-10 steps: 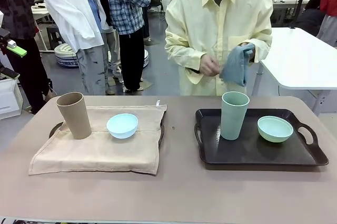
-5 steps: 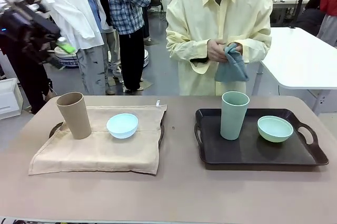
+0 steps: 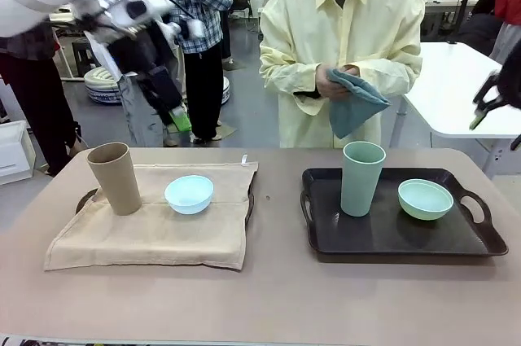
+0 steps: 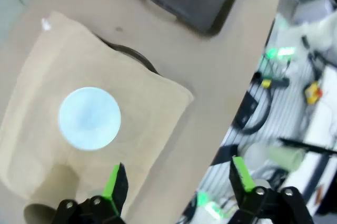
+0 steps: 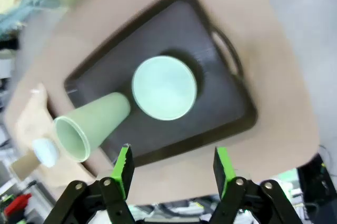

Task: Set up a tray with a mat and arrange the tableware.
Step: Pick up the Picnic Bowl and Reusable plastic cup from the Handle tray in front of the human's position and hold them in the air.

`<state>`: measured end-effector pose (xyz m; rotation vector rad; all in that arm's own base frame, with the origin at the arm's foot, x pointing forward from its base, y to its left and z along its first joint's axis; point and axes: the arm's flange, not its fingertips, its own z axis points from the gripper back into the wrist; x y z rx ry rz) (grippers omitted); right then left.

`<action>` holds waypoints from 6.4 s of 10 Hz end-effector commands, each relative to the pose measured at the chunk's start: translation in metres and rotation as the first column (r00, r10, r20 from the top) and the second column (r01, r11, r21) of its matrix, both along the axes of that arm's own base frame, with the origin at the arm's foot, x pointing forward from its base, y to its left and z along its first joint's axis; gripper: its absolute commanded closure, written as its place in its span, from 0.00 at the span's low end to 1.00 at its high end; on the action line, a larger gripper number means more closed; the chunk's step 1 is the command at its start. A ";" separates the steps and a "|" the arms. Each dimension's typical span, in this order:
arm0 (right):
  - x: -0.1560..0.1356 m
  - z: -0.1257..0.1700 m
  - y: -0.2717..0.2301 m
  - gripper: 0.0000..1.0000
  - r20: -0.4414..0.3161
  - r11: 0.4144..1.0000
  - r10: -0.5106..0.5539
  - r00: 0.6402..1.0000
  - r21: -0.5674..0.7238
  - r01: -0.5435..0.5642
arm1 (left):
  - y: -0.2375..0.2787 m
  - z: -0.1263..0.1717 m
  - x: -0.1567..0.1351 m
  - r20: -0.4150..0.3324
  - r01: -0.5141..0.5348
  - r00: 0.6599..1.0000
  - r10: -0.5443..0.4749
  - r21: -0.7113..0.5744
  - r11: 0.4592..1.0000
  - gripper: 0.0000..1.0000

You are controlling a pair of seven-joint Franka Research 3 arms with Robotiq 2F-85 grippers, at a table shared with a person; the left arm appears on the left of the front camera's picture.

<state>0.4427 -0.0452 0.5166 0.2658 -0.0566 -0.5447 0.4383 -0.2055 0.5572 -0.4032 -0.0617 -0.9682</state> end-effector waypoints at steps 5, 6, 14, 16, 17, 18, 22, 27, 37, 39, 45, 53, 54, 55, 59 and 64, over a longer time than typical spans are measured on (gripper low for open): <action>0.029 -0.044 0.039 0.21 -0.033 0.981 0.132 0.991 -0.137 -0.135 | -0.097 -0.044 0.012 -0.001 0.273 0.962 -0.273 0.025 0.962 0.00; 0.030 -0.041 0.037 0.21 -0.007 0.981 0.140 0.990 -0.131 -0.140 | -0.099 -0.045 0.014 -0.051 0.266 0.963 -0.265 0.020 0.964 0.00; 0.055 -0.046 0.058 0.21 -0.062 0.972 0.195 0.979 -0.122 -0.202 | -0.135 -0.059 0.013 0.165 0.417 0.897 -0.409 -0.015 0.909 0.00; 0.070 -0.050 0.070 0.21 -0.046 0.949 0.287 0.957 -0.120 -0.291 | -0.176 -0.066 0.014 0.384 0.520 0.800 -0.461 -0.061 0.852 0.00; 0.073 -0.055 0.069 0.21 -0.045 0.942 0.311 0.949 -0.119 -0.314 | -0.191 -0.074 0.016 0.445 0.538 0.762 -0.470 -0.033 0.842 0.00; 0.075 -0.062 0.071 0.21 -0.046 0.937 0.326 0.944 -0.120 -0.329 | -0.204 -0.083 0.019 0.483 0.565 0.727 -0.488 -0.016 0.825 0.00; 0.073 -0.075 0.075 0.21 -0.050 0.889 0.419 0.906 -0.177 -0.421 | -0.234 -0.117 0.048 0.575 0.640 0.644 -0.504 -0.044 0.767 0.00; 0.060 -0.102 0.072 0.21 -0.030 0.819 0.544 0.838 -0.197 -0.539 | -0.244 -0.136 0.072 0.469 0.530 0.792 -0.390 -0.213 0.821 0.00; 0.041 -0.133 0.062 0.21 -0.073 0.855 0.492 0.867 -0.145 -0.497 | -0.232 -0.175 0.077 0.435 0.548 0.802 -0.409 -0.262 0.794 0.00; 0.044 -0.145 0.058 0.21 -0.076 0.852 0.499 0.863 -0.139 -0.504 | -0.236 -0.195 0.072 0.458 0.575 0.784 -0.420 -0.281 0.768 0.00; 0.057 -0.157 0.057 0.21 -0.069 0.830 0.537 0.841 -0.138 -0.541 | -0.260 -0.217 0.075 0.533 0.602 0.747 -0.397 -0.290 0.744 0.00; 0.068 -0.163 0.061 0.21 -0.072 0.814 0.566 0.821 -0.110 -0.571 | -0.294 -0.228 0.086 0.512 0.605 0.761 -0.398 -0.339 0.721 0.00; 0.069 -0.163 0.061 0.21 -0.072 0.813 0.569 0.819 -0.103 -0.574 | -0.299 -0.229 0.086 0.510 0.607 0.761 -0.400 -0.345 0.716 0.00; 0.070 -0.164 0.062 0.21 -0.071 0.811 0.573 0.817 -0.098 -0.577 | -0.303 -0.229 0.087 0.508 0.611 0.761 -0.403 -0.352 0.709 0.00; 0.072 -0.165 0.061 0.21 -0.056 0.803 0.588 0.807 -0.082 -0.591 | -0.324 -0.239 0.088 0.517 0.635 0.746 -0.421 -0.360 0.683 0.00; 0.074 -0.167 0.058 1.00 -0.045 0.783 0.617 0.785 -0.062 -0.619 | -0.318 -0.236 0.097 0.511 0.605 0.781 -0.359 -0.475 0.640 1.00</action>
